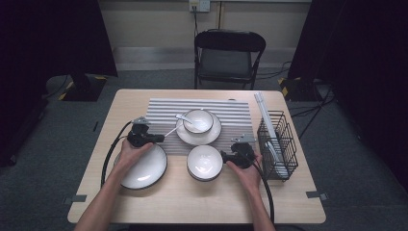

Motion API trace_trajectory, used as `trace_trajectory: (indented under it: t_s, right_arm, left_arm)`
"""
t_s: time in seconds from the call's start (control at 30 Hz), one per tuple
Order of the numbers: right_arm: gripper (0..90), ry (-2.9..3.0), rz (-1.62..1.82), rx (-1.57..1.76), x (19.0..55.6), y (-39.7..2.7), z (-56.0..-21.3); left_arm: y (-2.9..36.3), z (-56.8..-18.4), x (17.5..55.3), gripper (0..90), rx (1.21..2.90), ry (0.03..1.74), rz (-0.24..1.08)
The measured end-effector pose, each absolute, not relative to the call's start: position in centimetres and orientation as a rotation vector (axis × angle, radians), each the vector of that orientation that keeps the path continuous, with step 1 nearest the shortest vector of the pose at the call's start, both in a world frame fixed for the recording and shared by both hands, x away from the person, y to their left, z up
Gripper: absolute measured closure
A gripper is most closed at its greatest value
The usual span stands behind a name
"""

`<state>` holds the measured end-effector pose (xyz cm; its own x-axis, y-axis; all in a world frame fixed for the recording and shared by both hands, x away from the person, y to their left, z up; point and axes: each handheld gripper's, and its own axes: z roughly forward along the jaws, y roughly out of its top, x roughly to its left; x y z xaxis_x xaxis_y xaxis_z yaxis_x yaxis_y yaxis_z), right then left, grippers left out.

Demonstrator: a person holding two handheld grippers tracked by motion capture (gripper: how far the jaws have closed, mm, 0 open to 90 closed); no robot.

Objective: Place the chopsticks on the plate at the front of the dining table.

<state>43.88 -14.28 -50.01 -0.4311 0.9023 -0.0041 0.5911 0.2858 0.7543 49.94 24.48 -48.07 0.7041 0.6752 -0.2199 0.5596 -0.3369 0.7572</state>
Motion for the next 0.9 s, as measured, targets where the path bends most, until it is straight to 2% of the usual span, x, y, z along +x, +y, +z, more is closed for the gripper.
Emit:
trace_trajectory:
  t_s: [0.7, 0.9]
  right_arm:
    - [27.4, 2.127, 0.963, 1.338, 43.9, -14.3, -50.0]
    - [27.4, 2.127, 0.962, 1.338, 43.9, -14.3, -50.0]
  left_arm:
    - [23.2, -48.2, 50.2, 85.6, 2.009, 0.951, 0.172]
    - [23.3, -48.0, 50.2, 77.1, 1.994, 0.96, 0.169]
